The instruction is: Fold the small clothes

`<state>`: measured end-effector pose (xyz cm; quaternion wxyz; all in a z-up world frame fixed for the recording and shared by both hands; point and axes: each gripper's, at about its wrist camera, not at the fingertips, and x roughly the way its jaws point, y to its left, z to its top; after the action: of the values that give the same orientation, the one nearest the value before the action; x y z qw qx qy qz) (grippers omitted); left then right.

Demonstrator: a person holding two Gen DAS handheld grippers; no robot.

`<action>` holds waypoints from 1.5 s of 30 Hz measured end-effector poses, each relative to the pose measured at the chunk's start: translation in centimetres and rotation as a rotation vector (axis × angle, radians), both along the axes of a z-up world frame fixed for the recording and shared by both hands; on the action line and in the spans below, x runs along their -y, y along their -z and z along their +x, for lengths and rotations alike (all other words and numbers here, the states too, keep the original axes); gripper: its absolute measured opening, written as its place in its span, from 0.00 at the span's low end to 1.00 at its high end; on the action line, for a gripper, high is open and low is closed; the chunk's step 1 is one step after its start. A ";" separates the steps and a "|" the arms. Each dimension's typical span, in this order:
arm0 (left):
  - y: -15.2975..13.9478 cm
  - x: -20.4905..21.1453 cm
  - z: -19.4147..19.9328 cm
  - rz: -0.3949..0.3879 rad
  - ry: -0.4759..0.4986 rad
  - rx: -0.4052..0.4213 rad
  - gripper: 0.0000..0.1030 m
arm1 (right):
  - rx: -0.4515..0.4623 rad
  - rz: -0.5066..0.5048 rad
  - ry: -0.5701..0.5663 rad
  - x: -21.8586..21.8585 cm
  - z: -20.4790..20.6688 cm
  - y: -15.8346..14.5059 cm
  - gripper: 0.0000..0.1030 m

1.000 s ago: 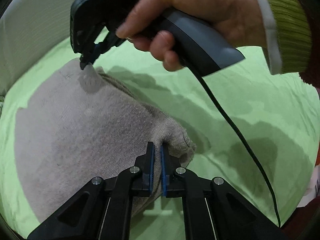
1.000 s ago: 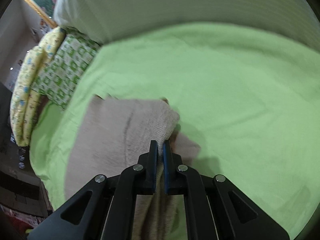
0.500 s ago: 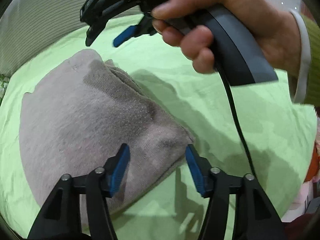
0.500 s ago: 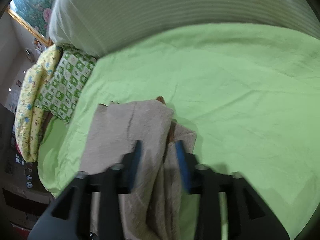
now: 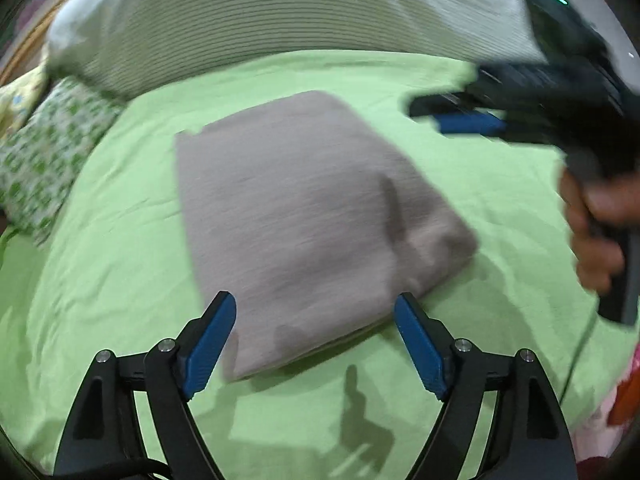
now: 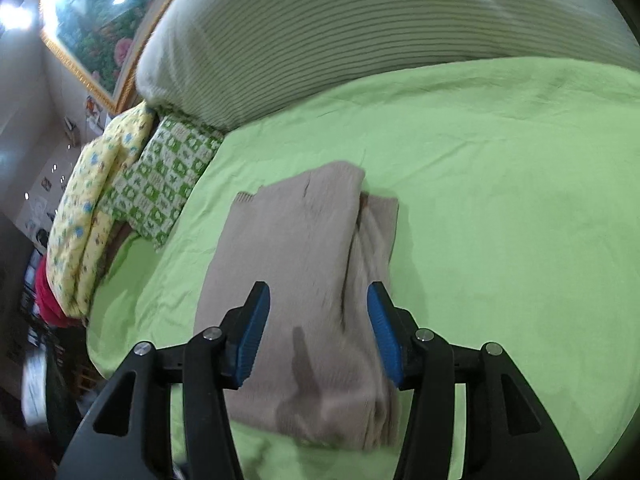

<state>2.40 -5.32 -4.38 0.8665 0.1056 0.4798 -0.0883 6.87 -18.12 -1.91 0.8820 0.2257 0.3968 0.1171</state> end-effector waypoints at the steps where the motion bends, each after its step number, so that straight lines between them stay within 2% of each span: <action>1: 0.0 -0.9 -0.2 -0.004 -0.024 -0.001 0.80 | -0.001 -0.007 0.001 -0.4 -0.7 0.2 0.51; 4: -0.3 -3.1 0.1 -0.037 -0.091 -0.009 0.80 | 0.002 -0.041 0.020 -1.6 -2.6 0.7 0.51; 7: -0.9 -4.8 -0.2 -0.067 -0.150 0.002 0.80 | -0.012 -0.031 0.028 -1.9 -4.0 1.2 0.51; 11: -2.2 -5.8 -0.2 -0.089 -0.185 0.005 0.80 | -0.017 -0.053 0.024 -2.0 -5.3 1.7 0.52; 14: -1.9 -6.2 -0.1 -0.109 -0.203 0.000 0.80 | -0.030 -0.072 0.023 -2.1 -5.4 2.4 0.52; 19: 0.7 -6.9 1.5 -0.093 -0.246 -0.043 0.80 | -0.133 -0.154 0.063 -1.8 -4.0 5.0 0.52; 23: 4.0 -6.9 1.9 -0.015 -0.268 -0.124 0.80 | -0.206 -0.245 0.066 -2.1 -3.8 7.0 0.52; 25: 5.3 -7.0 1.8 0.013 -0.274 -0.156 0.80 | -0.217 -0.253 0.068 -1.9 -4.1 7.7 0.52; 32: 3.9 -7.1 0.3 -0.018 -0.279 -0.119 0.79 | -0.175 -0.201 0.090 -0.7 -5.5 6.5 0.53; 39: 0.6 -8.0 -0.8 -0.121 -0.330 -0.067 0.79 | -0.091 -0.135 0.094 -0.8 -7.7 4.1 0.55; 45: -1.6 -7.4 -1.9 -0.090 -0.337 0.017 0.80 | 0.024 -0.144 0.081 -2.8 -9.3 1.5 0.67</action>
<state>0.53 2.05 -2.75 0.8768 -0.0142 0.4791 0.0376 -2.40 -15.29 -3.43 0.9045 0.1762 0.3843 0.0553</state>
